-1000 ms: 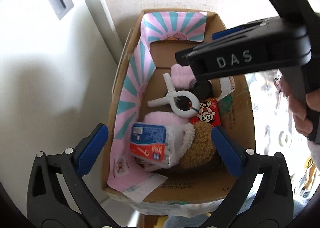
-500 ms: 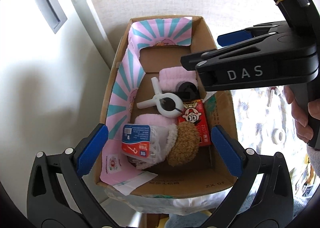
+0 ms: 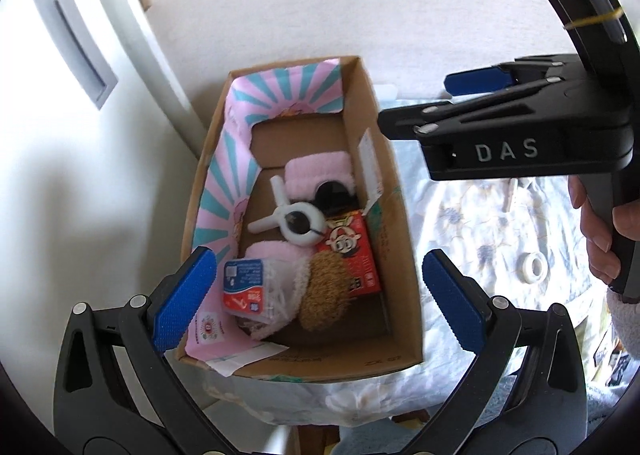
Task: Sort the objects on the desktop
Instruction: 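Move both tools back over the bed toward the pink box and black scrunchie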
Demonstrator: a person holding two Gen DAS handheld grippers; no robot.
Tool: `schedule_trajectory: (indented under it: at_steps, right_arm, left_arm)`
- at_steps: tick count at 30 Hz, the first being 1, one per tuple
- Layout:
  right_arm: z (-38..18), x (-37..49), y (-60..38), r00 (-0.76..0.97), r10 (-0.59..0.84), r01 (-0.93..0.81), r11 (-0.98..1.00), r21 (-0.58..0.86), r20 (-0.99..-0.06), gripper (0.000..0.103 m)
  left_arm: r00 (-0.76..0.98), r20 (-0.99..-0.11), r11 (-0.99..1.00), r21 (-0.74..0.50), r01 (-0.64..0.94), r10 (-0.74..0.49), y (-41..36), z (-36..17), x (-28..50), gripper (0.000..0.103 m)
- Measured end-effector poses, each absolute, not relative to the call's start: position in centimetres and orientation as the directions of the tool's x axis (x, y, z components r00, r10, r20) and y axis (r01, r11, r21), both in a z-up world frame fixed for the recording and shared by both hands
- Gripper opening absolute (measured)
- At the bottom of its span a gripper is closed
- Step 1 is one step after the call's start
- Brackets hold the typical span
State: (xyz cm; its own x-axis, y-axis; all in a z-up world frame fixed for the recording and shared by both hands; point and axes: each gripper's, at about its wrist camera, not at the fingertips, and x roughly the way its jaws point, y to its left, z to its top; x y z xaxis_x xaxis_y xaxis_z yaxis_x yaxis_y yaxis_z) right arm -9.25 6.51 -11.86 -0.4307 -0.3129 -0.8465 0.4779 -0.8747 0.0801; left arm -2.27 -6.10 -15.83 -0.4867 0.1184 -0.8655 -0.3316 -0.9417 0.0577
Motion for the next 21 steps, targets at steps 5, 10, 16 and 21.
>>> schedule_trajectory:
  at_steps: [5,10,16,21]
  right_arm:
    - [-11.3,-8.4,10.1,-0.467,-0.285,0.419,-0.905,0.074,-0.837,0.074]
    - [-10.7,-7.7,14.9,-0.501,-0.235,0.339,-0.939,0.061,-0.833,0.074]
    - [-10.9,-6.2,21.3,-0.519,-0.158,0.240,-0.970,0.034,-0.840,0.074]
    - [-12.3,-4.5,25.6,-0.502,-0.116,0.170,-0.985,0.034,-0.857,0.074]
  left_arm:
    - [-0.494,-0.857,-0.925,0.060,-0.376,0.145,-3.9,-14.9,-2.2,0.103]
    - [-0.490,-0.853,-0.904,0.057,-0.425,0.177,-1.3,-14.4,-2.2,0.103]
    - [-0.461,-0.861,-0.878,0.038,-0.476,0.213,1.9,-14.5,-2.2,0.103]
    - [-0.438,-0.868,-0.860,0.027,-0.510,0.233,4.6,-14.9,-2.4,0.103]
